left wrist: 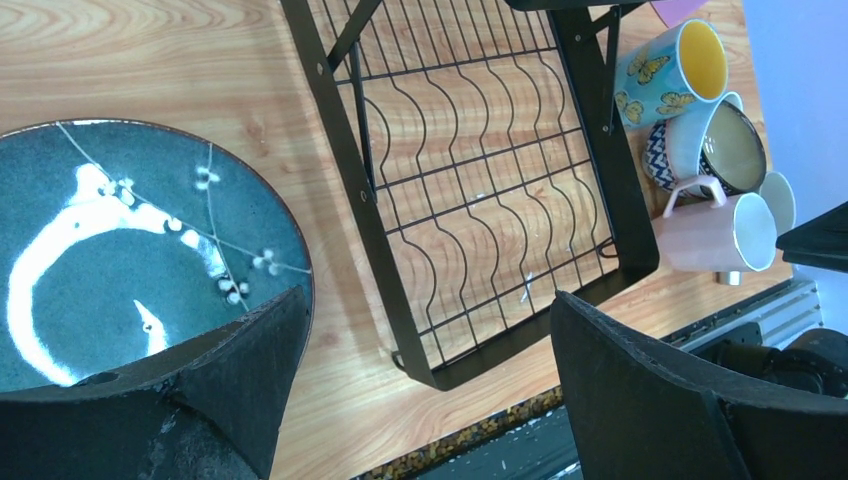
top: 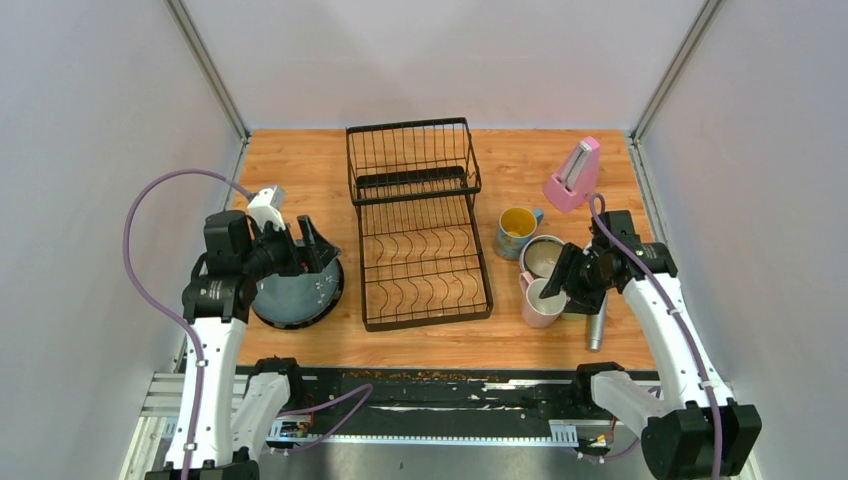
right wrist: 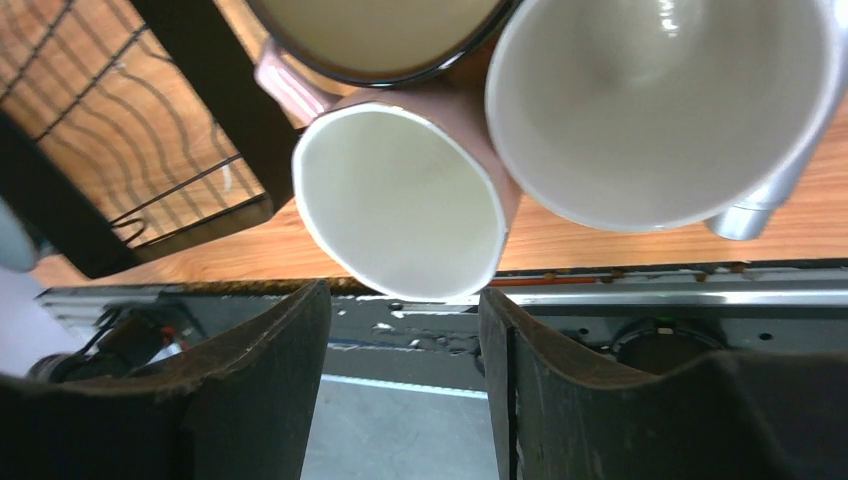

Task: Load the mixed dishes into the dish rack
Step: Pick up the cup at the center of the board.

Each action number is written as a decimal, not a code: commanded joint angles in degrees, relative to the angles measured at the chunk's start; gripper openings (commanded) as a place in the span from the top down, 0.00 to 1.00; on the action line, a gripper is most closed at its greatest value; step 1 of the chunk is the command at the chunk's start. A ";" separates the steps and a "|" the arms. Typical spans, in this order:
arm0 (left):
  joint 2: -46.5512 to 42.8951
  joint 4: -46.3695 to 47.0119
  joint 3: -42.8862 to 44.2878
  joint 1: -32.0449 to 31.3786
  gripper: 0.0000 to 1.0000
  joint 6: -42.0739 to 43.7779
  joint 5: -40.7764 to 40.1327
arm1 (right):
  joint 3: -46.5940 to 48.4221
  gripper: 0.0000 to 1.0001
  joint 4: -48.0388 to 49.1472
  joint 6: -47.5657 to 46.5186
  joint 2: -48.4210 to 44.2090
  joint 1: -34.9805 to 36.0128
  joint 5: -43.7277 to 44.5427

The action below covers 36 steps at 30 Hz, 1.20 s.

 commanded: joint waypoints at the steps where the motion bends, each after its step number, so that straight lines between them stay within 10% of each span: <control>1: 0.89 0.28 0.70 0.33 0.04 1.34 1.39 | 1.69 0.44 -2.69 5.25 0.65 3.74 8.44; 36: 1.53 0.07 -0.33 0.16 0.13 0.46 5.36 | -5.90 0.67 9.65 11.19 7.25 8.99 11.56</control>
